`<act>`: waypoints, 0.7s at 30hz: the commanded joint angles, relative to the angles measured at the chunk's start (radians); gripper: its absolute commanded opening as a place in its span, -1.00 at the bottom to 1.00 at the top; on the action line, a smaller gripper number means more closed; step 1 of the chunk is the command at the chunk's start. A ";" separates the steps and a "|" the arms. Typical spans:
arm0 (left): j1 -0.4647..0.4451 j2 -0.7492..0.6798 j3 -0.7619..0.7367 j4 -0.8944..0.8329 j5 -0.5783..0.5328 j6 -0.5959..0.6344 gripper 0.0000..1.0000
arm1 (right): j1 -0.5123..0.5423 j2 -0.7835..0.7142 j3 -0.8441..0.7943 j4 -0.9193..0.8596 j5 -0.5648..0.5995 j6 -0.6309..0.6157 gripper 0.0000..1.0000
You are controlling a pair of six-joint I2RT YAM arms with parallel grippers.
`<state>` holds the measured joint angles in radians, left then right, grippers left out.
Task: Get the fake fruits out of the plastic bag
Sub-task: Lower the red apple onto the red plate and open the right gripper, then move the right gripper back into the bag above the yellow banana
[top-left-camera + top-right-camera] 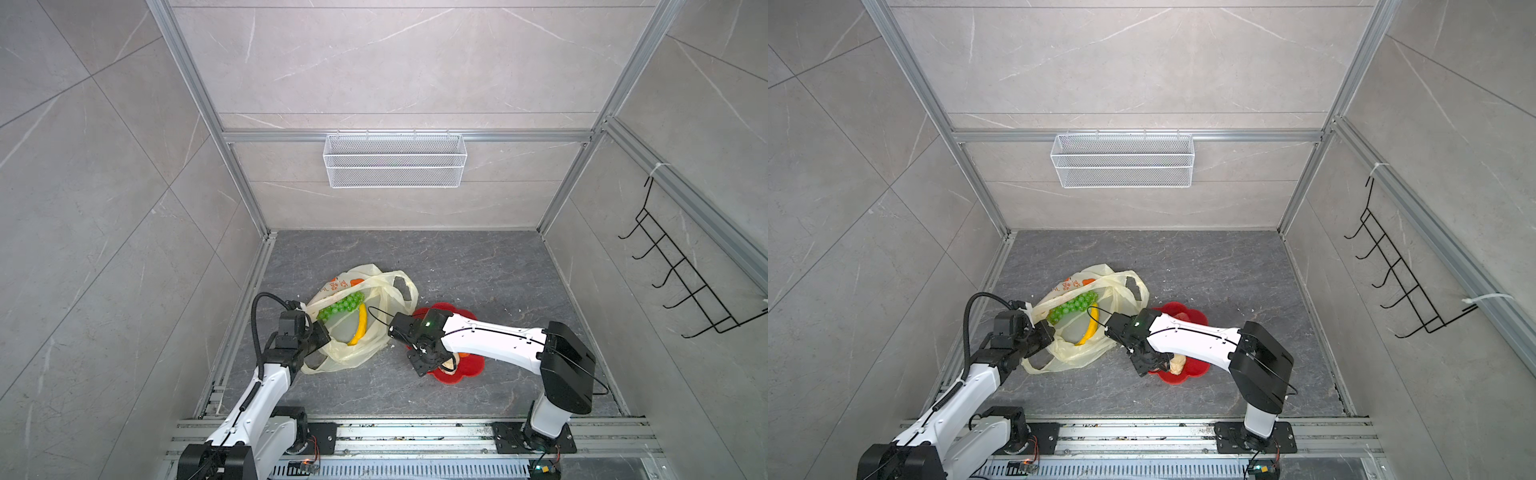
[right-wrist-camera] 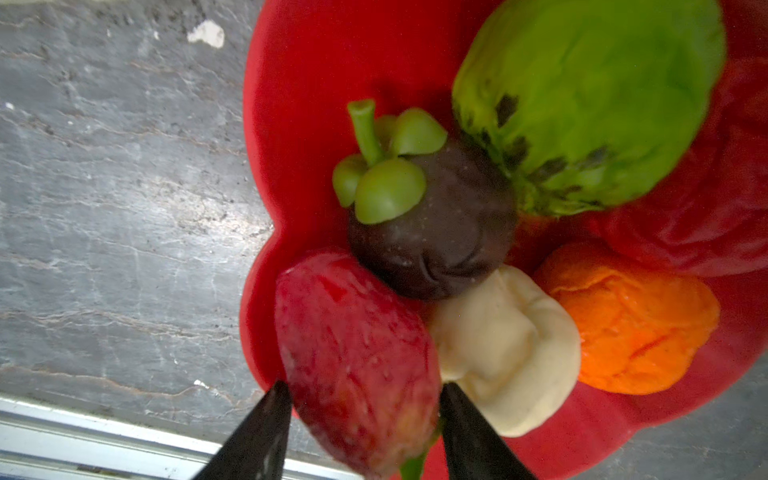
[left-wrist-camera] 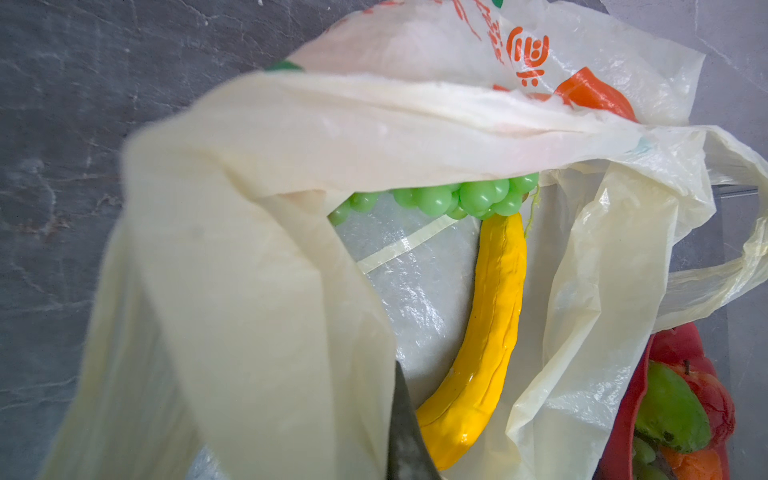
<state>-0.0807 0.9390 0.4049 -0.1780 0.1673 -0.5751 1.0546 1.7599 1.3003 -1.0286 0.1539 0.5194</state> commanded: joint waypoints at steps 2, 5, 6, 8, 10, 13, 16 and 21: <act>-0.004 -0.005 0.000 0.027 0.010 0.021 -1.00 | 0.006 -0.041 0.033 -0.042 0.035 -0.007 0.21; -0.004 0.000 0.001 0.029 0.012 0.023 -1.00 | 0.006 -0.047 0.045 -0.053 0.048 -0.004 0.22; -0.004 0.001 0.002 0.029 0.013 0.023 -1.00 | 0.005 -0.048 0.050 -0.060 0.058 -0.002 0.22; -0.004 0.006 0.003 0.031 0.016 0.024 -1.00 | 0.005 -0.056 0.067 -0.075 0.078 0.003 0.22; -0.004 0.009 0.005 0.030 0.018 0.024 -1.00 | 0.007 -0.069 0.082 -0.082 0.089 0.008 0.23; -0.005 0.014 0.006 0.031 0.021 0.026 -1.00 | 0.007 -0.096 0.106 -0.087 0.109 0.017 0.23; -0.005 0.014 0.006 0.031 0.021 0.026 -1.00 | 0.013 -0.118 0.147 -0.094 0.137 0.026 0.23; -0.006 0.014 0.006 0.034 0.021 0.026 -1.00 | 0.081 -0.054 0.330 -0.146 0.252 0.039 0.19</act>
<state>-0.0811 0.9508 0.4049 -0.1768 0.1680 -0.5751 1.0966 1.6806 1.5383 -1.1305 0.3218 0.5354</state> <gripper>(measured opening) 0.055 0.599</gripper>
